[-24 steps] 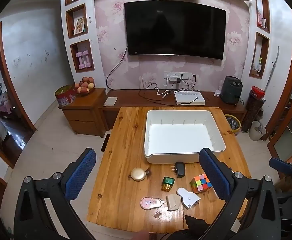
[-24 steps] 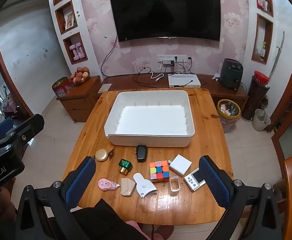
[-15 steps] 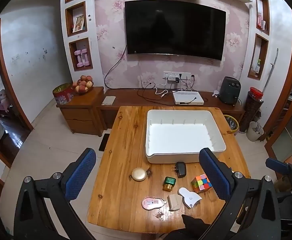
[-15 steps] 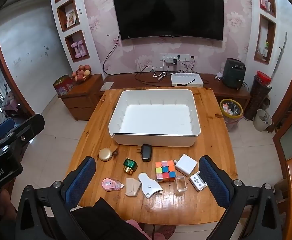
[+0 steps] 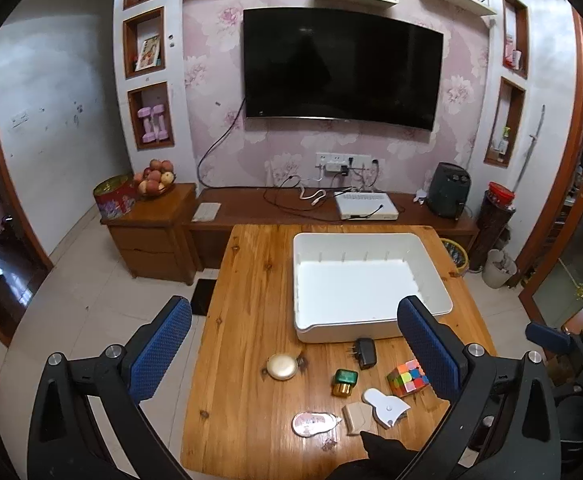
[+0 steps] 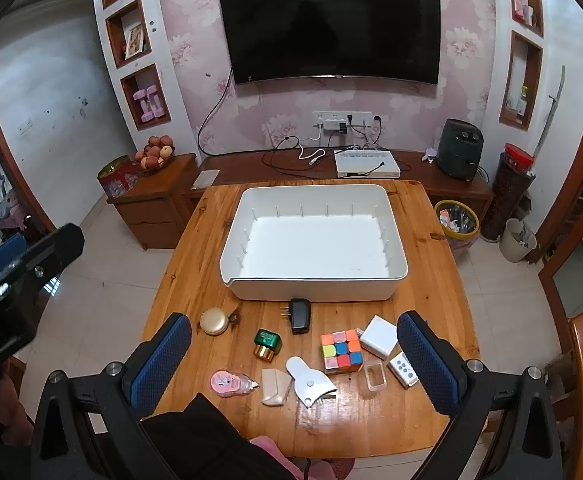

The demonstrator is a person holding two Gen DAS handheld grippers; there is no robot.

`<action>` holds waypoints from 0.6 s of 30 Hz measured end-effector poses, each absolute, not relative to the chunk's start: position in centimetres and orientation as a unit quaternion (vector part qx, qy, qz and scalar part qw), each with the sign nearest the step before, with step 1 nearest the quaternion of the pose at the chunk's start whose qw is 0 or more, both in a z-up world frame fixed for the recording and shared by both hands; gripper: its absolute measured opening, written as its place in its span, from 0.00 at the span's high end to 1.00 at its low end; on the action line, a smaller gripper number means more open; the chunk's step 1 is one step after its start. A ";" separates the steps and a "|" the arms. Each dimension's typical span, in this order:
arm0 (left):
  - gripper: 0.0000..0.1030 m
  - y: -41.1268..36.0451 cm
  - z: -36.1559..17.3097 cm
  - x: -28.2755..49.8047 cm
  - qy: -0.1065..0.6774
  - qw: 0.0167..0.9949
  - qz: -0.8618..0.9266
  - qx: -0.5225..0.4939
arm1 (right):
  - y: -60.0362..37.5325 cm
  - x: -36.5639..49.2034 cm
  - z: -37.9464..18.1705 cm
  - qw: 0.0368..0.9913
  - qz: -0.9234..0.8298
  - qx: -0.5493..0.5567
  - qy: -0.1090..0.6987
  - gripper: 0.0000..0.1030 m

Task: Organize rigid objects
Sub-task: 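Move both tools toward the Rubik's cube and clear plastic box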

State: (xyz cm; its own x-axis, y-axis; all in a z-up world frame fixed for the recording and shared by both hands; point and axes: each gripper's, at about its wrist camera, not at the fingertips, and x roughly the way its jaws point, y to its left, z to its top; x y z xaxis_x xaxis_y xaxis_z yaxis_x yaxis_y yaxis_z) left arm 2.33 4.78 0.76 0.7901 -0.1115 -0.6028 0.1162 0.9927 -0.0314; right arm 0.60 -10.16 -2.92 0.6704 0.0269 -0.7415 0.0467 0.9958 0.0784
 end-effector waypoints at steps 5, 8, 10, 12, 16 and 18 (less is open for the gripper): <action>0.00 5.6 0.3 2.8 0.313 0.946 -0.086 0.006 | -9.3 0.5 -3.1 0.911 -0.020 0.050 0.409 0.00; 0.00 5.3 0.1 3.0 0.316 0.943 -0.101 0.013 | -9.3 0.2 -3.4 0.909 -0.035 0.059 0.411 0.00; 0.00 5.2 0.0 3.0 0.316 0.942 -0.113 0.018 | -9.3 0.0 -3.5 0.907 -0.045 0.067 0.413 0.00; 0.00 4.9 -0.1 3.2 0.318 0.940 -0.121 0.022 | -9.3 -0.2 -3.7 0.905 -0.053 0.073 0.416 0.00; 0.00 4.3 -0.6 3.2 0.329 0.933 -0.143 0.031 | -9.8 -0.8 -4.1 0.899 -0.071 0.086 0.424 0.00; 0.00 4.0 -0.8 3.1 0.334 0.929 -0.153 0.035 | -10.2 -1.2 -4.6 0.893 -0.084 0.097 0.431 0.00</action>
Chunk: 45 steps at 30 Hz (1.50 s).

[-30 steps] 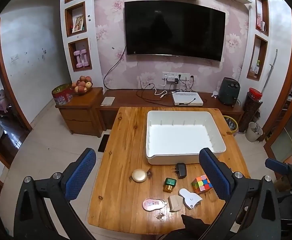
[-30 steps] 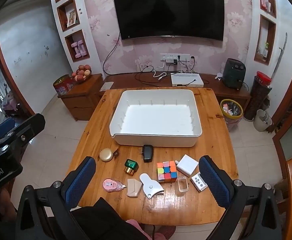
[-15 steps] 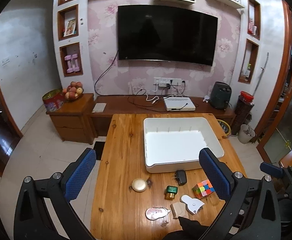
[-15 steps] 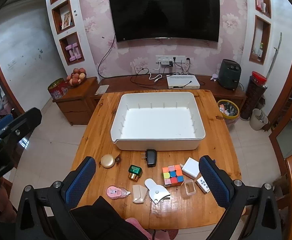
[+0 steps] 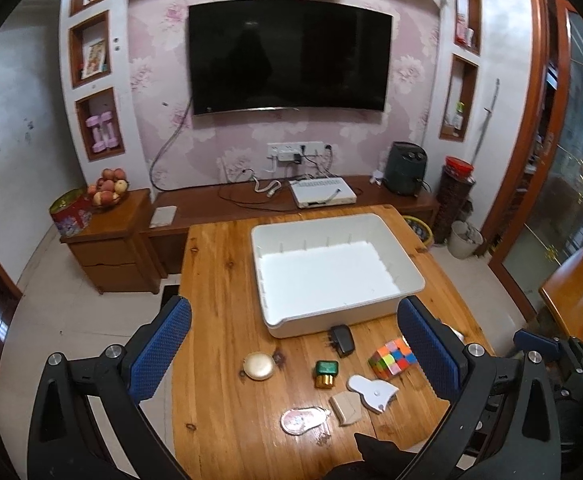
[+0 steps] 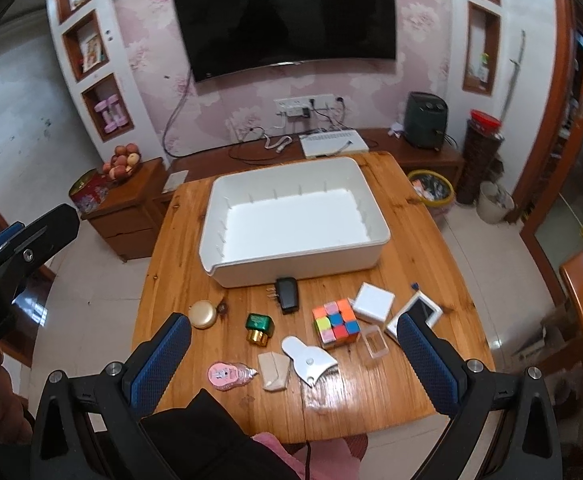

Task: Organize rigid objects
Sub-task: 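Move both tools toward the Rubik's cube and clear plastic box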

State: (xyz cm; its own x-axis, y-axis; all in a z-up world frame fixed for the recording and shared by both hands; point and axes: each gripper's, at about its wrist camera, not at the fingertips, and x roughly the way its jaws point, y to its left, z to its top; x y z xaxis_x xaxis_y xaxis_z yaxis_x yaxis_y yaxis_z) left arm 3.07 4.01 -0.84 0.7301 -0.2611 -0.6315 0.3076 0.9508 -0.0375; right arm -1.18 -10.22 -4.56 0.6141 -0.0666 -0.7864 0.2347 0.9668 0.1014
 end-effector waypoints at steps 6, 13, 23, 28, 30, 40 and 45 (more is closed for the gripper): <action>0.00 3.5 -1.4 2.9 0.356 0.917 -0.176 0.044 | -11.4 -2.3 -5.9 0.874 -0.112 0.128 0.455 0.00; 0.00 2.4 -2.3 3.0 0.382 0.900 -0.201 0.055 | -12.7 -3.8 -7.4 0.855 -0.132 0.162 0.474 0.00; 0.00 0.4 -3.9 3.4 0.434 0.866 -0.237 0.072 | -15.1 -6.3 -9.5 0.819 -0.166 0.237 0.495 0.00; 0.00 -0.6 -5.0 3.6 0.457 0.850 -0.248 0.083 | -16.3 -7.1 -10.7 0.799 -0.172 0.273 0.507 0.00; 0.01 -1.0 -5.4 3.9 0.469 0.843 -0.249 0.085 | -16.8 -7.1 -11.2 0.792 -0.170 0.288 0.511 0.02; 0.01 -3.4 -7.9 6.2 0.538 0.808 -0.228 0.076 | -19.8 -5.2 -14.0 0.748 -0.163 0.311 0.562 0.05; 0.01 -5.1 -9.0 7.9 0.567 0.795 -0.208 0.067 | -20.9 -2.9 -14.9 0.731 -0.140 0.295 0.599 0.10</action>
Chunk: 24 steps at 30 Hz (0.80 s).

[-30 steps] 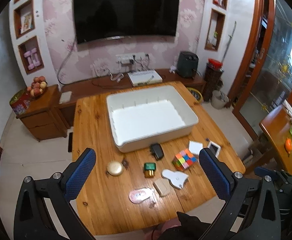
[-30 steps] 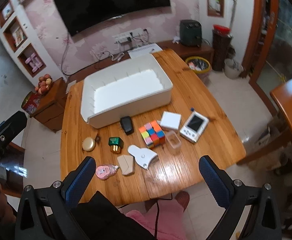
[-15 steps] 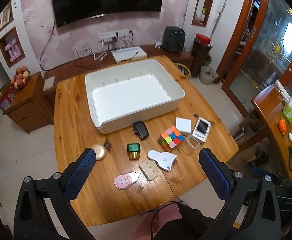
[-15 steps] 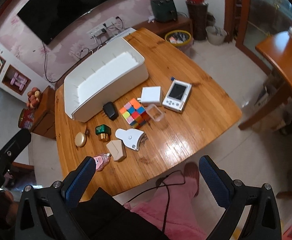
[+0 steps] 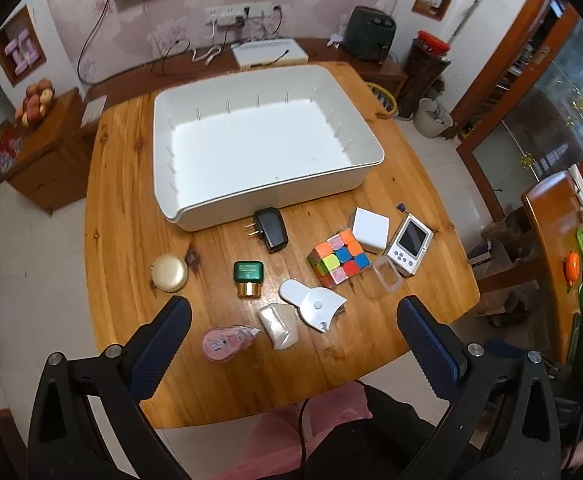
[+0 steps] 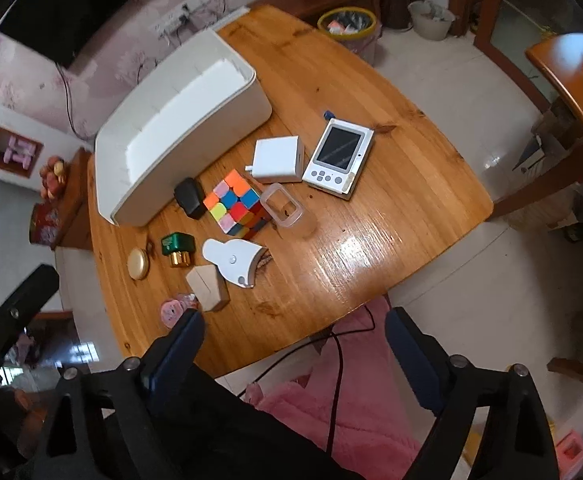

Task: Organize rigid objects
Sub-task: 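Move both tools toward the Rubik's cube and clear plastic box, then grasp the Rubik's cube with the left tool while the right tool grasps the clear plastic box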

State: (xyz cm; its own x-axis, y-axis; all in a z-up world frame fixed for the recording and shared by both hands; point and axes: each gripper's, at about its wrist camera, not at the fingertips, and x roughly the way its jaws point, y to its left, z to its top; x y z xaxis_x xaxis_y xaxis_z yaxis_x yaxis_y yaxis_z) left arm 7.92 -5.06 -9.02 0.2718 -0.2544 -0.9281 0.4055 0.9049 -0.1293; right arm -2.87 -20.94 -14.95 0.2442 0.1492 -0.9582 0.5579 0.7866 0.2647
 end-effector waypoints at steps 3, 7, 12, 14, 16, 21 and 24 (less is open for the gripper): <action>0.01 -6.4 -10.1 8.7 0.591 0.779 -0.199 0.065 | -21.6 -1.5 -15.2 0.729 -0.116 0.281 0.613 0.10; 0.01 -7.5 -11.5 9.9 0.624 0.758 -0.182 0.053 | -21.9 0.5 -15.7 0.727 -0.084 0.247 0.635 0.15; 0.01 -8.5 -13.6 11.3 0.663 0.731 -0.158 0.031 | -21.8 2.9 -16.9 0.721 -0.039 0.203 0.661 0.18; 0.02 -8.9 -14.5 11.9 0.677 0.721 -0.148 0.023 | -22.0 3.8 -17.7 0.716 -0.029 0.190 0.671 0.21; 0.03 -9.3 -15.4 12.5 0.690 0.710 -0.137 0.015 | -22.2 4.6 -18.7 0.710 -0.022 0.176 0.682 0.24; 0.04 -10.4 -17.8 13.8 0.719 0.685 -0.120 -0.003 | -23.2 6.4 -21.3 0.689 -0.002 0.165 0.706 0.27; 0.06 -10.8 -19.3 14.3 0.731 0.673 -0.111 -0.016 | -23.4 7.4 -22.7 0.675 0.016 0.162 0.720 0.30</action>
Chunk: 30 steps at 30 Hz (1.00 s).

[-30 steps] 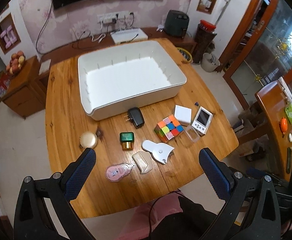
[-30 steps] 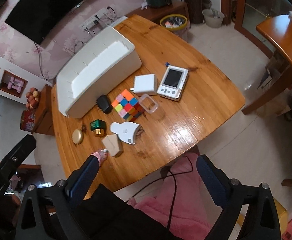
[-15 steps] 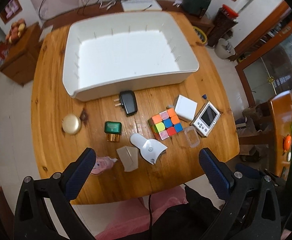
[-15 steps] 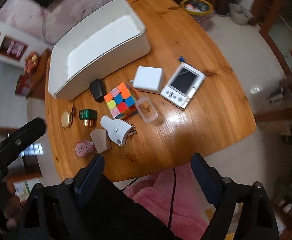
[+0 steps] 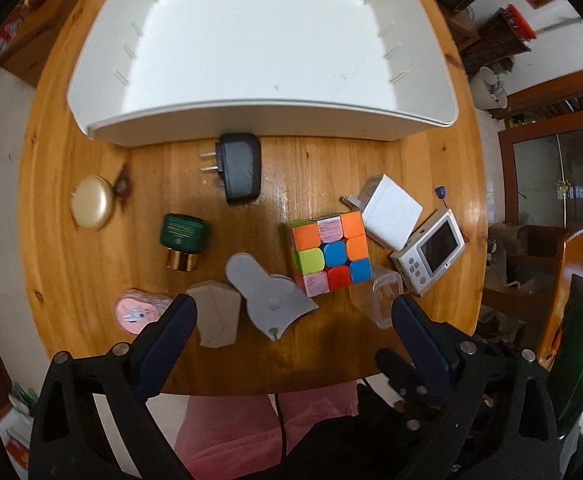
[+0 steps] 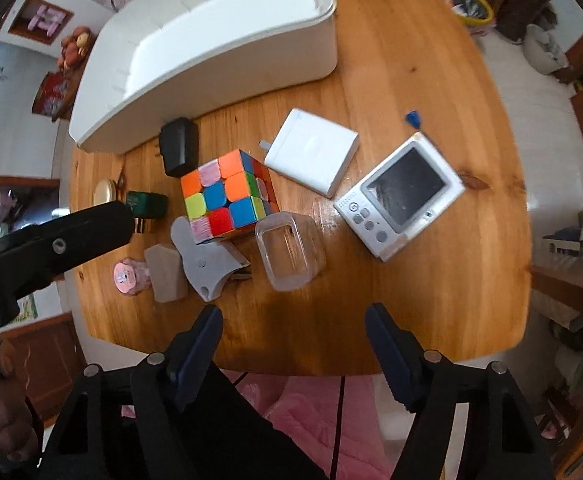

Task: Organize rigid objects
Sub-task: 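Grasp the Rubik's cube with the left tool while the right tool grasps the clear plastic box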

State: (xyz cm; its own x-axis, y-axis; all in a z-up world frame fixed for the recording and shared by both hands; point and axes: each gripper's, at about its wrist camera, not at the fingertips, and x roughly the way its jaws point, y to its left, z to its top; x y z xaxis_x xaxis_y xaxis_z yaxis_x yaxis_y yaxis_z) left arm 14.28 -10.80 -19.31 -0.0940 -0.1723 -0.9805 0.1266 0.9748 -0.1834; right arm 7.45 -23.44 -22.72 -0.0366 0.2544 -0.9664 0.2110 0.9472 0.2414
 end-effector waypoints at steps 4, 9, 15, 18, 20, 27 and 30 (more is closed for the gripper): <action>0.06 -11.1 -20.7 14.9 0.741 0.663 -0.104 -0.035 | -23.9 8.4 -24.3 0.660 0.040 0.162 0.732 0.36; 0.13 -11.5 -22.2 15.7 0.757 0.643 -0.093 -0.060 | -24.7 9.5 -26.0 0.638 0.062 0.164 0.750 0.40; 0.13 -11.3 -23.2 16.2 0.769 0.629 -0.079 -0.084 | -25.0 10.5 -27.2 0.622 0.091 0.164 0.761 0.52; 0.15 -11.3 -23.6 16.5 0.773 0.624 -0.076 -0.088 | -25.3 11.0 -27.7 0.613 0.104 0.166 0.765 0.57; 0.20 -11.2 -23.9 16.5 0.777 0.618 -0.072 -0.091 | -25.5 11.3 -27.9 0.608 0.115 0.168 0.767 0.59; 0.27 -10.6 -24.3 16.9 0.790 0.601 -0.060 -0.100 | -25.9 11.9 -28.0 0.600 0.134 0.162 0.771 0.60; 0.31 -10.3 -24.6 17.1 0.795 0.594 -0.059 -0.108 | -26.2 12.1 -27.9 0.600 0.141 0.157 0.771 0.60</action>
